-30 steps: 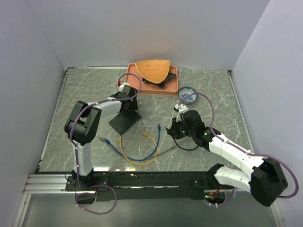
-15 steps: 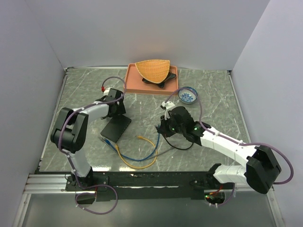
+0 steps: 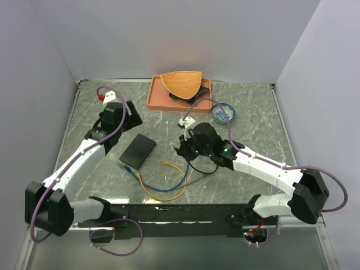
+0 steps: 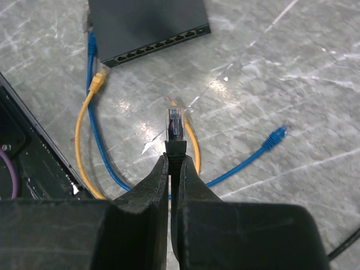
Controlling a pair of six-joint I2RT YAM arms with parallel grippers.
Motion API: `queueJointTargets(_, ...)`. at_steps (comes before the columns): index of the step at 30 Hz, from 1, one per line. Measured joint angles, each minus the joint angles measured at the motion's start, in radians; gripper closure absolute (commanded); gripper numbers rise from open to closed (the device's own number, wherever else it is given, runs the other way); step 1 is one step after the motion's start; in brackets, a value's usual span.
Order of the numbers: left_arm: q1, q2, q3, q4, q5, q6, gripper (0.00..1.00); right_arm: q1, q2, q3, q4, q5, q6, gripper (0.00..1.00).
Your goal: Insert the plug into the switch port
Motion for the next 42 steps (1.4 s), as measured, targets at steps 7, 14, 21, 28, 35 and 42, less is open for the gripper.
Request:
queueJointTargets(7,0.018,-0.12,-0.226,0.027,0.014,-0.052,0.0,0.078,0.134,0.094,-0.015,0.007,-0.035,1.0)
queueJointTargets(14,0.147,-0.12,-0.315,0.087,0.132,-0.057,0.17,0.155,0.322,0.222,-0.044,0.031,-0.055,1.0)
queueJointTargets(21,0.274,-0.058,-0.427,0.252,0.344,-0.021,0.38,0.174,0.468,0.253,-0.045,0.03,-0.051,1.0)
queueJointTargets(28,0.303,-0.013,-0.499,0.401,0.508,0.005,0.44,0.184,0.549,0.282,-0.019,0.026,-0.025,1.0)
queueJointTargets(35,0.333,0.012,-0.524,0.485,0.569,0.001,0.46,0.191,0.605,0.314,0.019,0.021,0.0,1.0)
queueJointTargets(42,0.338,0.092,-0.524,0.541,0.591,-0.06,0.5,0.191,0.658,0.333,0.048,0.021,0.013,1.0)
